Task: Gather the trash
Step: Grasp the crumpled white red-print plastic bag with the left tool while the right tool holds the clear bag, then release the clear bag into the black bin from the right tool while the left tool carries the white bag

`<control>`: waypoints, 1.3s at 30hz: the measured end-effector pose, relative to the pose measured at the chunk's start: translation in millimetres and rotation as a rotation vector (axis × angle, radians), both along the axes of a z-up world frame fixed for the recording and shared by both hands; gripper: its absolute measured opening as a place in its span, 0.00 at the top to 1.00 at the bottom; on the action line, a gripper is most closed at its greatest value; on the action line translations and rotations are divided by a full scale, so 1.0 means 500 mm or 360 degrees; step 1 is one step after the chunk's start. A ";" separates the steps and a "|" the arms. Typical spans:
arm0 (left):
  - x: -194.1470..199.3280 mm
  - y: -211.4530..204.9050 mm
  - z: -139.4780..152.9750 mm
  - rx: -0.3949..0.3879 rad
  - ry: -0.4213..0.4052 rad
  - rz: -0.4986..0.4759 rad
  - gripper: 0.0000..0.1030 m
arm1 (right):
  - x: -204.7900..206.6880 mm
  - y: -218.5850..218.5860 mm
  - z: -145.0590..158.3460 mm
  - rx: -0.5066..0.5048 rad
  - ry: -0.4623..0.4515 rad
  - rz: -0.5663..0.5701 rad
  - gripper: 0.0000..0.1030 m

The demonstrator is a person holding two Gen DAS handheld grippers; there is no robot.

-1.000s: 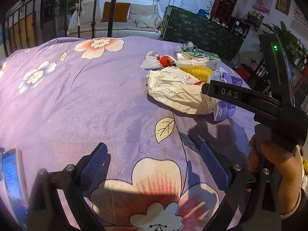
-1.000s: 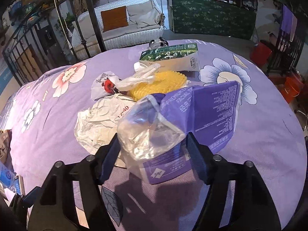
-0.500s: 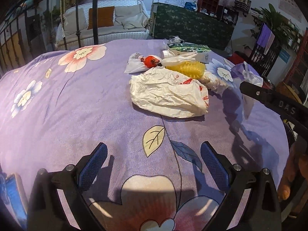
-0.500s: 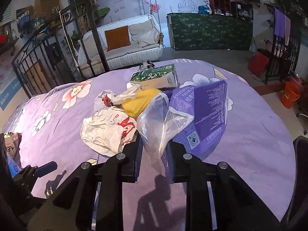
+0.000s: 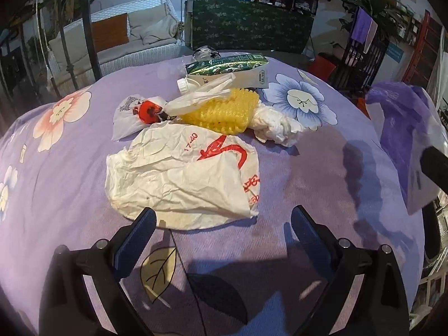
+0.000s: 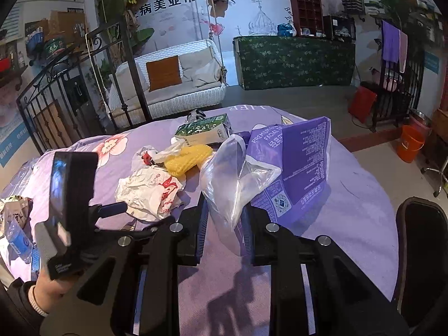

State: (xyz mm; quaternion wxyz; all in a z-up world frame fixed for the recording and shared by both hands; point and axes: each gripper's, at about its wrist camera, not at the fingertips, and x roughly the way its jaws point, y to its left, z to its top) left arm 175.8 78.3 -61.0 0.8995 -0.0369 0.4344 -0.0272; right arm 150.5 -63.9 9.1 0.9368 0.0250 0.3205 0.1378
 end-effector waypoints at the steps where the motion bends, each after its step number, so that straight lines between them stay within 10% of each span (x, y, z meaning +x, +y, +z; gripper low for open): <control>1: 0.006 -0.003 -0.002 -0.0001 0.0000 0.0003 0.09 | -0.002 -0.004 0.000 0.0003 0.0001 -0.0002 0.77; 15: 0.007 0.022 -0.011 -0.0072 -0.0005 0.0086 0.76 | -0.024 -0.028 -0.007 0.0034 0.0004 -0.0037 0.77; 39: -0.197 -0.045 0.124 -0.0327 -0.0311 -0.0017 0.80 | -0.127 -0.144 0.004 0.0015 -0.0057 -0.0152 0.77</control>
